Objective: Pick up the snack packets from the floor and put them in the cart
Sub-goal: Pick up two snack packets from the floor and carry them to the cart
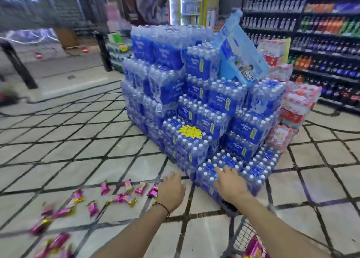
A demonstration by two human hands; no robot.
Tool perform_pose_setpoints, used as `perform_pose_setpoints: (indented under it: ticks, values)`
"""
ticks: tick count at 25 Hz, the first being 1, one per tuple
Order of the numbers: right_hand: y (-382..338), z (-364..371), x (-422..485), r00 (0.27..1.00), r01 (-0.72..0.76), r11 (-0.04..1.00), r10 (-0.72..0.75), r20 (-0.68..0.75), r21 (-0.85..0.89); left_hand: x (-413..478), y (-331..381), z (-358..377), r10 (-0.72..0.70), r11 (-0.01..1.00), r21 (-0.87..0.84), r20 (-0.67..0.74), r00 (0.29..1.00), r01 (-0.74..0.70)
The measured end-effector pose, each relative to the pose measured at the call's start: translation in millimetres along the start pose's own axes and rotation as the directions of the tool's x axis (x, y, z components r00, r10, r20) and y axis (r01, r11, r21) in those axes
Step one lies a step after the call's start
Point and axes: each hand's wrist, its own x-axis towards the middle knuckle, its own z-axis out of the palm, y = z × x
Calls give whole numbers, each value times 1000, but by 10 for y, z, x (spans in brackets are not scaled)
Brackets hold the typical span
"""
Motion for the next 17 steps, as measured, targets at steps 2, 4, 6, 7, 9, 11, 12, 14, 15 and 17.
perform_pose_setpoints:
  ticks: [2,4,6,7,9,11,12,14,15,17]
  values:
    - [-304,-31,30,997,83,997,-83,7,3,-274,-419,-30,-100,995,21,-7,995,100]
    - [-596,-33,45,989,142,990,-142,30,8,-478,-826,-79,-187,982,19,6,982,187]
    - [-861,-21,72,980,196,981,-196,44,-2,-614,-1149,-153,-246,969,34,-13,969,246]
    - [-991,-7,112,973,226,974,-225,48,-18,-661,-1269,-198,-260,965,36,-14,966,260]
    - [-1272,11,210,962,268,963,-266,59,-32,-712,-1499,-227,-298,954,-1,-17,954,298]
    - [-1571,50,324,949,310,950,-307,70,-35,-717,-1748,-180,-358,933,-45,-9,934,358]
    - [-1730,90,393,943,329,944,-325,79,-42,-709,-1893,-152,-377,925,-49,-17,926,376]
    - [-2006,154,514,934,349,936,-344,97,-42,-673,-2146,-117,-391,920,-41,-4,920,391]
    - [-2166,180,588,930,357,933,-352,103,-42,-635,-2302,-109,-395,918,-38,5,919,395]
    - [-2477,215,748,924,374,926,-367,109,-51,-533,-2638,-91,-398,916,-55,2,917,397]
